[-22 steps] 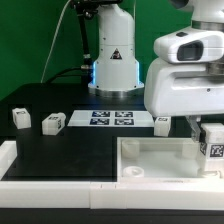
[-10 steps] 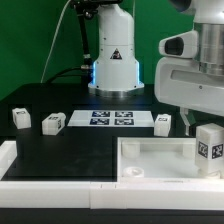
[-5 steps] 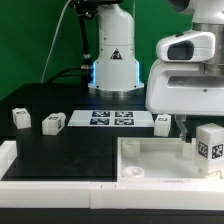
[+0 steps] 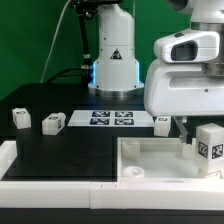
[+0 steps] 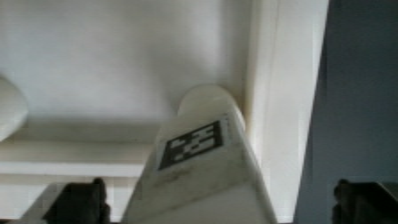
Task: Assemble one leg
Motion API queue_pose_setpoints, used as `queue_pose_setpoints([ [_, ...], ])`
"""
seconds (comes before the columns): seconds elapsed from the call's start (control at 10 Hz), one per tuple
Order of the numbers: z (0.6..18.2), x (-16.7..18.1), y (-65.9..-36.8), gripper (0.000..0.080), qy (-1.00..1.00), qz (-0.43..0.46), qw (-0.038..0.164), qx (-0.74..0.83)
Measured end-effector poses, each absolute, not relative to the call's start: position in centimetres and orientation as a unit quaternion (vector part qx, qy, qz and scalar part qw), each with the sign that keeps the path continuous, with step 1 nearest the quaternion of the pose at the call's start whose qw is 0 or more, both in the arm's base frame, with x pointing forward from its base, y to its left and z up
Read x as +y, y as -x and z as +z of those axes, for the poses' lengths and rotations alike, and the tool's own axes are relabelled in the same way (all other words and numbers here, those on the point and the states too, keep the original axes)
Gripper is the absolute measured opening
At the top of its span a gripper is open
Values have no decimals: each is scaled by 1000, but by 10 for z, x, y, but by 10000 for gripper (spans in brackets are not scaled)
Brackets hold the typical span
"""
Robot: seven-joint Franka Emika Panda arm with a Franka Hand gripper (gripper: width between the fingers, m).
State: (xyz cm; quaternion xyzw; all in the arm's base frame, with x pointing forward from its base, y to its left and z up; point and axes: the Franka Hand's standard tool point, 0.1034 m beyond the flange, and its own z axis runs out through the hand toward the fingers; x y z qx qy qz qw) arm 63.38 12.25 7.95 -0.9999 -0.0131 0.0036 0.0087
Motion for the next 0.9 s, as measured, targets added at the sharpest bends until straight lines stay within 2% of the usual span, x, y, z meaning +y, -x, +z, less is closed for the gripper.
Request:
queue_pose_setpoints([
  [0.1,79,124,-633,529,998,5,12,60],
  [0.2,79,125,-633,347,994,6,13,106],
  [0.3,79,124,-633,347,990,6,13,138],
  [0.4,79,124,-633,291,973,8,12,229],
  [0.9,78,126,-633,291,838,11,7,546],
])
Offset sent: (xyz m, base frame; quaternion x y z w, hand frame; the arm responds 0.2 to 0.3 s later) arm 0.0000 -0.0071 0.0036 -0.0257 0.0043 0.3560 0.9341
